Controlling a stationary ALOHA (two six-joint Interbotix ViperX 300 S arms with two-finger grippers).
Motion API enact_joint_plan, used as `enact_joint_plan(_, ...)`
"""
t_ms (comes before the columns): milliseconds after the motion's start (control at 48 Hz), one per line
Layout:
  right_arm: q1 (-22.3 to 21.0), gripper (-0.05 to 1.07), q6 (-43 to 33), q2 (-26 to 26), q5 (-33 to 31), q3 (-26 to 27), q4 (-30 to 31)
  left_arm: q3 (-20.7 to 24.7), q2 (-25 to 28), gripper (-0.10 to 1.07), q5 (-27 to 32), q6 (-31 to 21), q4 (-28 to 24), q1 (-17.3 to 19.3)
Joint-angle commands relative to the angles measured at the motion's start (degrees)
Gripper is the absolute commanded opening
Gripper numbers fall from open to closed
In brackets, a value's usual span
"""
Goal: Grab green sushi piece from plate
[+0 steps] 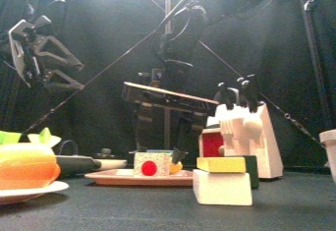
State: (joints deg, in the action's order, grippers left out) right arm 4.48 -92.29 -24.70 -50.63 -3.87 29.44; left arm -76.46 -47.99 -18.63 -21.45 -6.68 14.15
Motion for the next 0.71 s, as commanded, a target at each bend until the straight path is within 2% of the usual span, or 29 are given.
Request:
enact_joint_plan(0, -0.44, 0.91, 0.0, 1.32, 0.0, 0.53, -0.18, 0.88, 0.09, 0.96, -0.26, 0.09, -0.18, 0.0)
enact_joint_plan(500, -0.62, 0.89, -0.09, 0.97, 0.44, 0.7, -0.18, 0.79, 0.09, 0.96, -0.26, 0.18, -0.09, 0.0)
enact_joint_plan(688, -0.62, 0.82, -0.09, 0.97, 0.44, 0.79, -0.09, 0.79, 0.09, 0.96, -0.35, 0.18, -0.09, 0.0)
